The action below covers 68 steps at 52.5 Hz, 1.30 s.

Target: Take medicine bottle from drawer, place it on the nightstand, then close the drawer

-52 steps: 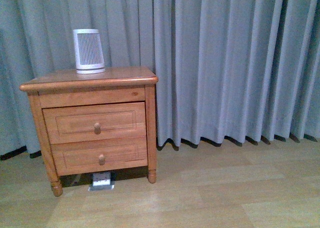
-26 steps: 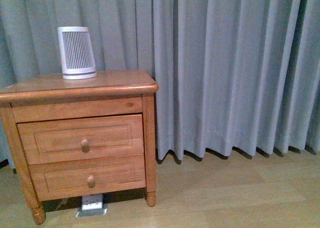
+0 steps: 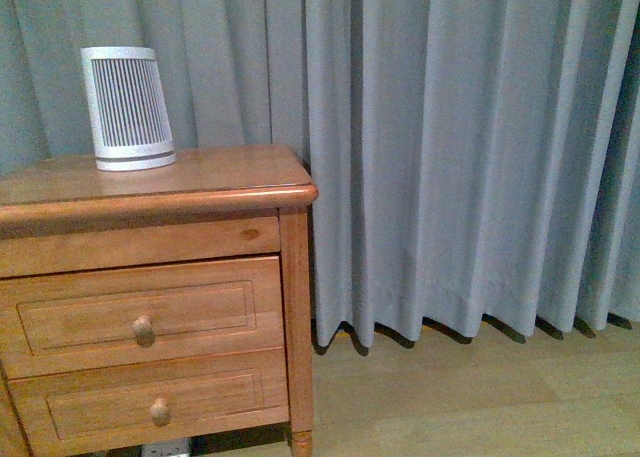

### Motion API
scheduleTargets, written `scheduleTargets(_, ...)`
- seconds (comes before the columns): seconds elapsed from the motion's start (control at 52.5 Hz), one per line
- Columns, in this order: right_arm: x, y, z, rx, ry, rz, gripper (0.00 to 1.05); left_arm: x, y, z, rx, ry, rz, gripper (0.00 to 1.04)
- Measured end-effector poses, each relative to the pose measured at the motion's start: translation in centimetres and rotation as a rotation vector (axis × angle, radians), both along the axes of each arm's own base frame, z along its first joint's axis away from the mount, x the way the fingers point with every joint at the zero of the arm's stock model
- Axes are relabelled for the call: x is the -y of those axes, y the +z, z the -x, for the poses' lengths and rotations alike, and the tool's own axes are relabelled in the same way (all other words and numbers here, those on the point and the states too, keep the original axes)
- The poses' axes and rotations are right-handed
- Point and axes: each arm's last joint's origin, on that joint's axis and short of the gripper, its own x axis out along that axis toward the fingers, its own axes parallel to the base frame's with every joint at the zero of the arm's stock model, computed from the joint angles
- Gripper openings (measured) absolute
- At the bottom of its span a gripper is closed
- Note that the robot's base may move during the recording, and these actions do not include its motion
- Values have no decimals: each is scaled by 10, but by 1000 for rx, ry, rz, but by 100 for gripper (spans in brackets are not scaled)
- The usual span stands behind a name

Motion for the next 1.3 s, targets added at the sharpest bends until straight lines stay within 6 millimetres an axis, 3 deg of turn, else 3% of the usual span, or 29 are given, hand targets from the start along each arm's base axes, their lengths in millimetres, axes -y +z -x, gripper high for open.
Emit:
scheduleTargets(0.21,0,0,0,0,0,0,98,0,12,-33,62,5,23,98)
scheduleTargets(0.362,0,0,0,0,0,0,98,9,20,-77,115,-3,-3,98)
scheduleTargets(0.514,0,0,0,0,0,0,98,26,16,-129,155,-30,-34,98)
scheduleTargets(0.743,0,0,0,0,0,0,98,51,-20,-205,198,-18,-138,98)
scheduleTargets(0.971,0,0,0,0,0,0,98,60,-62,-256,180,16,-170,98)
scheduleTargets(1.295,0,0,0,0,0,0,98,61,-101,-316,202,28,-236,98)
